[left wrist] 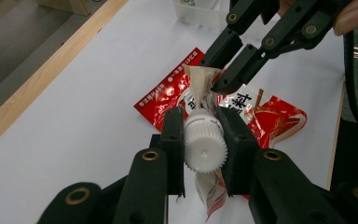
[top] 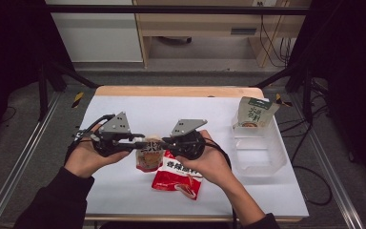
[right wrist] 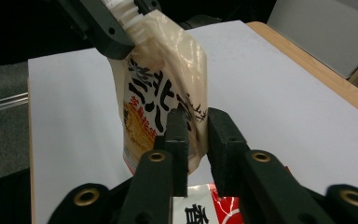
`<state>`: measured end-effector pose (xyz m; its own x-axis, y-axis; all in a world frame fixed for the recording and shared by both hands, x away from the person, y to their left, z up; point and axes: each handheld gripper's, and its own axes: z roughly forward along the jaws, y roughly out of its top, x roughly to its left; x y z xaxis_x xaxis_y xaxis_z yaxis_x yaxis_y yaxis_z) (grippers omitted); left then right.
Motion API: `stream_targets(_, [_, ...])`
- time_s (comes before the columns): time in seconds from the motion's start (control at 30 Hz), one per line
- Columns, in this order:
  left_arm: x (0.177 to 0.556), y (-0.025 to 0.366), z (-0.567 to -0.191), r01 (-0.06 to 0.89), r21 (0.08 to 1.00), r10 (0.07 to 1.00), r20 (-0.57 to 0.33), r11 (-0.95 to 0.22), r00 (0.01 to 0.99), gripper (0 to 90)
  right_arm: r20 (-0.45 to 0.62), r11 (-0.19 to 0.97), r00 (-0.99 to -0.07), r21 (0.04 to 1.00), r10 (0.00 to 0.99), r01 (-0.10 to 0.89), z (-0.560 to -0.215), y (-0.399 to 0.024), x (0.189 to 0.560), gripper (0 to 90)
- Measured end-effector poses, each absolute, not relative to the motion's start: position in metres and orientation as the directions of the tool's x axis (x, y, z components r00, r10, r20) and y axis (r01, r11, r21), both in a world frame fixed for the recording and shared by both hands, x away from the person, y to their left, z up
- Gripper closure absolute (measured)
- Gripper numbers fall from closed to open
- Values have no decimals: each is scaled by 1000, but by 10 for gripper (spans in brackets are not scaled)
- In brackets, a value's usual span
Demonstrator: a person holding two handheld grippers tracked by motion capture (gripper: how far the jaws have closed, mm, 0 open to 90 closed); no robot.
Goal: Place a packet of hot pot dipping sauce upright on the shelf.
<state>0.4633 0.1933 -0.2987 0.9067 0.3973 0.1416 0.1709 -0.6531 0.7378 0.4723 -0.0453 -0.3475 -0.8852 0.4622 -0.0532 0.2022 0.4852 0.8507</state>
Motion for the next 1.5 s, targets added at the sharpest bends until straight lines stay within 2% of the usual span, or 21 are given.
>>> stream_targets(0.23, [463, 185, -292, 146, 731, 380, 164, -666, 910, 737, -88, 510, -871, 837, 483, 198, -343, -53, 470, 580])
stream_targets(0.33, [464, 183, -288, 138, 732, 378, 172, -667, 910, 737, -110, 524, -866, 830, 488, 190, -340, -57, 470, 469])
stream_targets(0.5, [466, 181, -284, 131, 735, 372, 174, -665, 912, 737, -147, 574, -874, 801, 462, 168, -334, -61, 470, 316])
stream_targets(0.77, [467, 174, -282, 108, 724, 341, 183, -681, 922, 737, -198, 673, -892, 725, 407, 146, -321, -69, 466, 188])
stream_targets(0.93, [466, 169, -282, 90, 721, 315, 184, -687, 931, 737, -218, 713, -898, 688, 382, 136, -313, -77, 468, 194])
stream_targets(1.27, [462, 153, -286, 37, 703, 237, 190, -710, 953, 736, -306, 810, -907, 583, 290, 62, -300, -80, 465, 364])
stream_targets(1.5, [461, 145, -288, 14, 703, 200, 183, -711, 963, 736, -309, 852, -926, 523, 219, 27, -293, -71, 462, 421])
